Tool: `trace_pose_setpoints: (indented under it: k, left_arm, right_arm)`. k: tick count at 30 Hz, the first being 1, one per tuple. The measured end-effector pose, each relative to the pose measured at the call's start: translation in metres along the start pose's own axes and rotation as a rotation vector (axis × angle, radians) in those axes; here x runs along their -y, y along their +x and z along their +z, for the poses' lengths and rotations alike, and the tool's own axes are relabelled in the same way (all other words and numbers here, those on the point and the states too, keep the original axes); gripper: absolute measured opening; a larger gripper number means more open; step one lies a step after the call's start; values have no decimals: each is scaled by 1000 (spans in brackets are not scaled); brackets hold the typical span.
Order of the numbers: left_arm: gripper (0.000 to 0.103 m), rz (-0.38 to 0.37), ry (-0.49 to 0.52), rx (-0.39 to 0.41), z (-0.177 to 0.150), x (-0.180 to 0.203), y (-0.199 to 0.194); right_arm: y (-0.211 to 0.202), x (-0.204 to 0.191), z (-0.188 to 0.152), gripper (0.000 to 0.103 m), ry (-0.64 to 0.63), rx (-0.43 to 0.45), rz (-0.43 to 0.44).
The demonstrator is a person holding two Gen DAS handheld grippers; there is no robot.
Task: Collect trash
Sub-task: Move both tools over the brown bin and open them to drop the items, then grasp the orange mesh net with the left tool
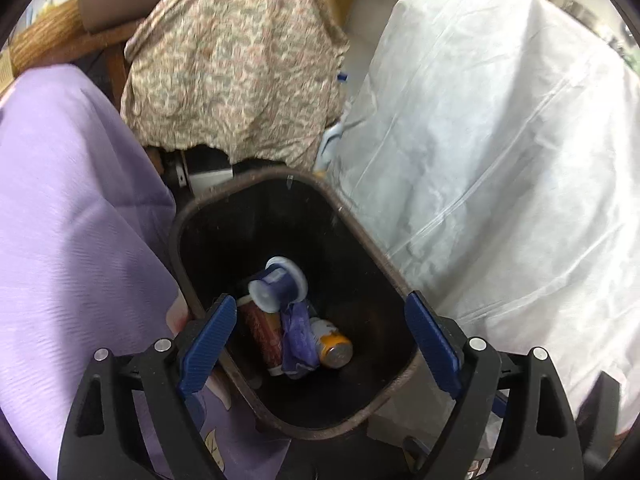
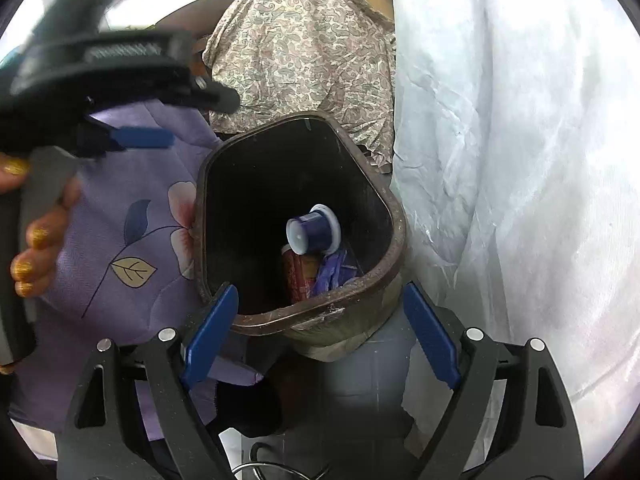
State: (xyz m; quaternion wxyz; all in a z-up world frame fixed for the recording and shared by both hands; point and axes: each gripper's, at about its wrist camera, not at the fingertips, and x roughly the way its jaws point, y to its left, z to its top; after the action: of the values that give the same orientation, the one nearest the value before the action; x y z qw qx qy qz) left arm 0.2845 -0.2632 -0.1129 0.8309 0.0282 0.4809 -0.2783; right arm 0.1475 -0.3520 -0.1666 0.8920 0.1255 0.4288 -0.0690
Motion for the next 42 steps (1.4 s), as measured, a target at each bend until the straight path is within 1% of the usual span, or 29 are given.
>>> trace_pose_setpoints:
  k: [3,8,13,17,19,22,25,27,28,32,34,38,41,42]
  left_arm:
    - [89,-11,18,55,-2,4,-29]
    - [93,4,64,155,-15,4,-80]
    - [95,34,52,238,-34,-21,-130]
    - [95,111,11,279,-49,-56,-161]
    - [96,178,-22,303,-59,-82,-179]
    - [97,311,-51,334,-73,-116,-197]
    - [97,418,-86,331,-82,-149,-208]
    - [97,471,-120,315,-86,-172,-212]
    - [97,483,-132,303,-87,-182,-213]
    - [95,477,-132,270,-84,-206,-209]
    - [87,475,-121,246,-80,-215,-203]
    - [82,475,-101,193,-70,-222,-184]
    - [77,475,-96,178,-67,-225,-176]
    - [71,481,-104,172,-67,-228,-174]
  right_arm:
    - [-3,-4,4,84,-3,8,5]
    - [-7,-17,10,84,-38,25,22]
    - [-15,-43,19,84,-93,51,63]
    - [-24,-68,28,84,-142,81,99]
    - [-29,-81,33,84,-169,93,122]
    - [-33,-98,37,84,-203,107,147]
    - [-35,-115,40,84,-232,114,179]
    - [-38,-125,42,84,-249,119,194]
    - [-39,-132,43,84,-264,124,204]
    - [-45,-151,44,84,-299,132,225]
    - [-49,-159,45,84,-313,138,231]
    - [-57,-168,47,84,-335,150,240]
    - [-63,-174,51,84,-352,161,251]
    - [-64,-176,52,84,-358,162,256]
